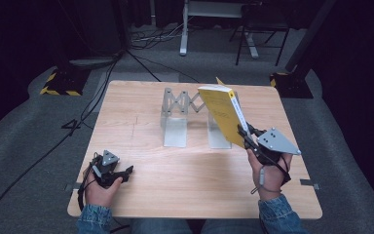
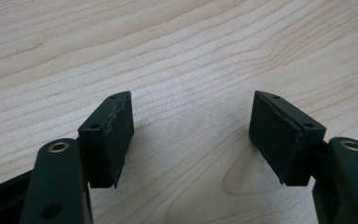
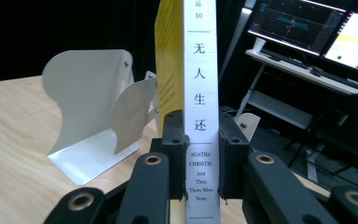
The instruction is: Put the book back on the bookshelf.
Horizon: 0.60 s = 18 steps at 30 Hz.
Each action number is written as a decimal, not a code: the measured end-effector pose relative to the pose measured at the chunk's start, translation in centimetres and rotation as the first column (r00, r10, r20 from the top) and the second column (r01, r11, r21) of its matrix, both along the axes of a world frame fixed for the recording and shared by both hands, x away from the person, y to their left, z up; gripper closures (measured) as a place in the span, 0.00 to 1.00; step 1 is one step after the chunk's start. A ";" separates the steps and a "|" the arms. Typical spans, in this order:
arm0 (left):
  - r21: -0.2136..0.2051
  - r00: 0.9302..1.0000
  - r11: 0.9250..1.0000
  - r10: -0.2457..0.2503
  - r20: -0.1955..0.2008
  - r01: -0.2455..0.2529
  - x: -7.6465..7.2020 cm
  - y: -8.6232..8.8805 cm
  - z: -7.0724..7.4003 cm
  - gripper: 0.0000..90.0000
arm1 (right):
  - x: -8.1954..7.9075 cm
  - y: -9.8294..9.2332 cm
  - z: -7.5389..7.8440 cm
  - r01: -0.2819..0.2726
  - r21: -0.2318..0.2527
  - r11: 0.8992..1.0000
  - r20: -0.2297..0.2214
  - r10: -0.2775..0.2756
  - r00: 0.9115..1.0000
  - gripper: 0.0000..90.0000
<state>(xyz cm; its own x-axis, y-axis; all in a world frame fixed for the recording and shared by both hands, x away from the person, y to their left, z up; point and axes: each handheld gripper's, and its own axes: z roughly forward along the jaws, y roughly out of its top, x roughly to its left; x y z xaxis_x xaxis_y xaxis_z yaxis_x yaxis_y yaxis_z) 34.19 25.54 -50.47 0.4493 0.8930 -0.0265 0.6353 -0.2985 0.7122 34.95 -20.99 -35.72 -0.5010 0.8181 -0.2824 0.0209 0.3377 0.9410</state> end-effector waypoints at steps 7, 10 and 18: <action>0.004 1.000 1.000 0.002 0.002 -0.002 0.0 0.0 0.0 0.35 | 1.9 -0.1 0.4 0.045 0.066 0.997 -0.029 -0.043 0.999 0.85; 0.001 1.000 1.000 0.004 0.003 -0.004 0.0 -0.1 0.0 0.35 | 3.0 0.4 0.3 0.075 0.092 0.993 -0.045 -0.072 0.996 0.85; 0.002 1.000 1.000 0.003 0.003 -0.003 0.0 -0.1 0.0 0.35 | 4.6 1.9 0.2 0.103 0.115 0.988 -0.043 -0.098 0.994 0.85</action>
<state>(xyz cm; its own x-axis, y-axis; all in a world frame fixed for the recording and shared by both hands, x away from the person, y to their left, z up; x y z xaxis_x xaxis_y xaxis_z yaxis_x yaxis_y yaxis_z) 34.22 25.48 -50.48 0.4466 0.8945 -0.0231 0.6340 -0.2981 0.7135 39.50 -19.11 -35.56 -0.4229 0.8910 -0.1652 0.0844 0.2203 0.9718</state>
